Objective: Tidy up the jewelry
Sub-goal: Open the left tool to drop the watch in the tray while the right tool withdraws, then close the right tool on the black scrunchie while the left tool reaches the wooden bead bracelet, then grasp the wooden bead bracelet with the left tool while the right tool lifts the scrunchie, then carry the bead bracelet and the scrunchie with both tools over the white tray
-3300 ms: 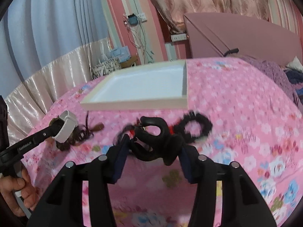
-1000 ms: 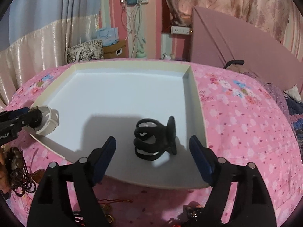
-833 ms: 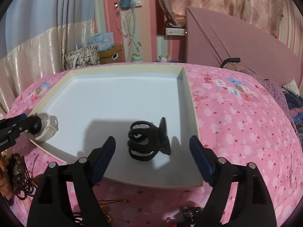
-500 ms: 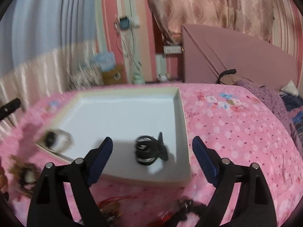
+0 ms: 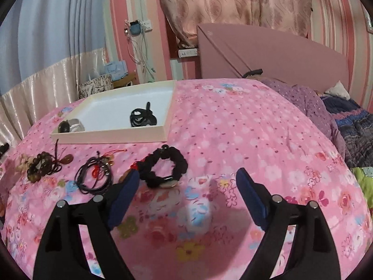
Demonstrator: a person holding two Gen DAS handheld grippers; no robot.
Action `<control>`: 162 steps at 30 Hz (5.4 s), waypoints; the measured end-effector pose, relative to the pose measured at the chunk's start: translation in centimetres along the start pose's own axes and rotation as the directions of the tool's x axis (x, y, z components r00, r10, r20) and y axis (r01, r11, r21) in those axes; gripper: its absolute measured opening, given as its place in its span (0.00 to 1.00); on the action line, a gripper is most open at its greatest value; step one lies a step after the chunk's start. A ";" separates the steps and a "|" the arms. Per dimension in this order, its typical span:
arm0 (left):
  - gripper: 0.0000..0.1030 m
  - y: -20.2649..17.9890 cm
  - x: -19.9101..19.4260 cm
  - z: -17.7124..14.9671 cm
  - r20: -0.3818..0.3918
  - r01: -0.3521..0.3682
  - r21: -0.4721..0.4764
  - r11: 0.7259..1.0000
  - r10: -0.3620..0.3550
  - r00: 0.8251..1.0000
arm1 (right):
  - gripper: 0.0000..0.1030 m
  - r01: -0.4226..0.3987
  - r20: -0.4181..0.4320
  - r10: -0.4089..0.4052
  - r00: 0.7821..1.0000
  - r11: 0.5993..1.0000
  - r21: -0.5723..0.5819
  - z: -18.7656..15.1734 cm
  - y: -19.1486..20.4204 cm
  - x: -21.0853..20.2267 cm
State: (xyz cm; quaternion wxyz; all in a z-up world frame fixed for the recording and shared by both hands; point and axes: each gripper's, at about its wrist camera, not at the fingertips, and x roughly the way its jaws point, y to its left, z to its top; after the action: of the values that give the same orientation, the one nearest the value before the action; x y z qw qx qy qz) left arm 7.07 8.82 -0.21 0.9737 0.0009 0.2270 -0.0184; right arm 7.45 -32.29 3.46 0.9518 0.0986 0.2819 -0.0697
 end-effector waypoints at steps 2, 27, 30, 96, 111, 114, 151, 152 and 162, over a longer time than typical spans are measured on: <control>0.74 0.1 0.2 0.1 -0.002 0.006 -0.019 1.000 -0.006 1.000 | 0.80 -0.002 -0.007 0.001 1.000 1.000 -0.023 0.0 0.8 0.3; 0.73 -4.7 5.3 -0.6 -0.259 0.097 0.110 0.989 -0.066 0.964 | 0.34 0.101 -0.249 -0.115 0.962 0.992 -0.069 1.7 2.2 9.4; 0.60 -5.2 5.8 -0.6 -0.275 0.095 0.120 0.988 -0.059 0.960 | 0.31 0.099 -0.246 -0.115 0.962 0.992 -0.078 1.7 2.4 9.3; 0.16 -12.5 -2.1 7.1 0.000 0.249 0.173 0.953 -0.253 0.967 | 0.10 -0.171 0.082 0.172 0.982 0.985 -0.017 4.6 5.3 -1.2; 0.16 -15.7 0.4 9.4 -0.005 0.273 0.190 0.943 -0.278 0.961 | 0.10 -0.189 0.111 0.194 0.975 0.980 -0.060 7.8 7.1 -0.5; 0.16 -15.7 1.5 10.4 0.016 0.237 0.179 0.955 -0.244 0.970 | 0.10 -0.194 0.113 0.200 0.973 0.979 -0.059 8.6 7.2 0.3; 0.16 -14.4 20.4 9.7 -0.244 0.150 0.023 0.988 -0.140 0.960 | 0.10 -0.209 -0.165 0.191 0.968 0.973 -0.097 11.3 15.9 18.1; 0.16 -14.2 20.7 9.5 -0.250 0.143 0.020 0.990 -0.133 0.959 | 0.10 -0.199 -0.175 0.180 0.968 0.976 -0.093 11.2 15.7 18.4; 0.22 -13.8 21.4 8.9 -0.262 0.146 -0.014 0.989 -0.145 0.954 | 0.37 -0.185 -0.217 0.165 0.962 0.980 -0.074 10.7 15.4 19.2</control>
State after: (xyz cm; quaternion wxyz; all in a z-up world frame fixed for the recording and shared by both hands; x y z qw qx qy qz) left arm 29.68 -5.83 -1.59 0.9311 -0.0108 0.3532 -0.0903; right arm 31.95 -21.29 3.97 0.9228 0.0851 0.3739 0.0389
